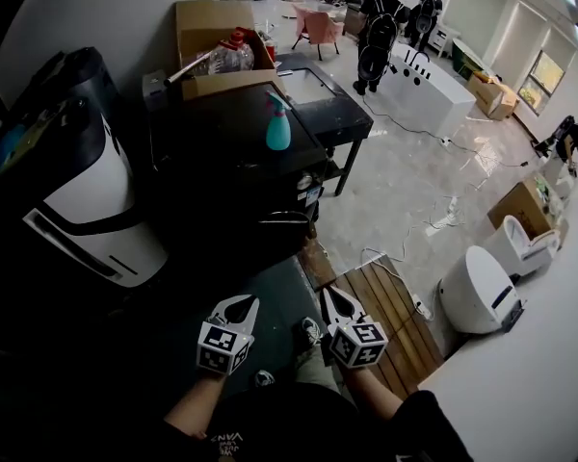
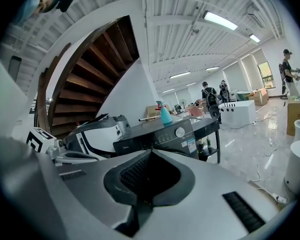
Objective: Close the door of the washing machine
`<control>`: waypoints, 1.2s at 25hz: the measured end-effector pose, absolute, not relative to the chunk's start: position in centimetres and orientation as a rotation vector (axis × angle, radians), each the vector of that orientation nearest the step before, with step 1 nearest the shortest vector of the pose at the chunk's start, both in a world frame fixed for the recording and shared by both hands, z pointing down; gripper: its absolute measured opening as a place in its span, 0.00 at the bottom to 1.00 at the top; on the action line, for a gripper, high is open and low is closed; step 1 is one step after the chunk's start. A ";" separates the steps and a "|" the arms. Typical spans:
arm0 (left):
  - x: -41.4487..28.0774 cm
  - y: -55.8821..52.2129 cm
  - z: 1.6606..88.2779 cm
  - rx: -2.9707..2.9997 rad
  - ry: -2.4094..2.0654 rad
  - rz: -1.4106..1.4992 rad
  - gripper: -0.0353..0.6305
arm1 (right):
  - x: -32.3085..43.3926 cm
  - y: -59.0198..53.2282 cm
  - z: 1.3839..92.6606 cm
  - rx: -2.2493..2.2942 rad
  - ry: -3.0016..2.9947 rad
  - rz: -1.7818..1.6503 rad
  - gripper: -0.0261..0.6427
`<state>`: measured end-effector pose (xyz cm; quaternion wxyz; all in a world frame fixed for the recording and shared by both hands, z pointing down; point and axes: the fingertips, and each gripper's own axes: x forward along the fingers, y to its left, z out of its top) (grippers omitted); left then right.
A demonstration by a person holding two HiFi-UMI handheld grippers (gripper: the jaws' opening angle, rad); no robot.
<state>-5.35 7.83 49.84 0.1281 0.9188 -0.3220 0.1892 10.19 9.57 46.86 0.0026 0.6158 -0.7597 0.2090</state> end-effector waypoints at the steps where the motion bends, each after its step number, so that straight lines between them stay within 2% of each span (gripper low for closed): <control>1: -5.4 8.2 49.7 2.679 -0.931 0.552 0.06 | 9.9 10.0 46.9 1.926 -2.383 0.658 0.04; 30: -6.9 12.0 48.5 2.693 -0.924 0.487 0.06 | 8.7 13.8 46.9 1.892 -2.367 0.640 0.04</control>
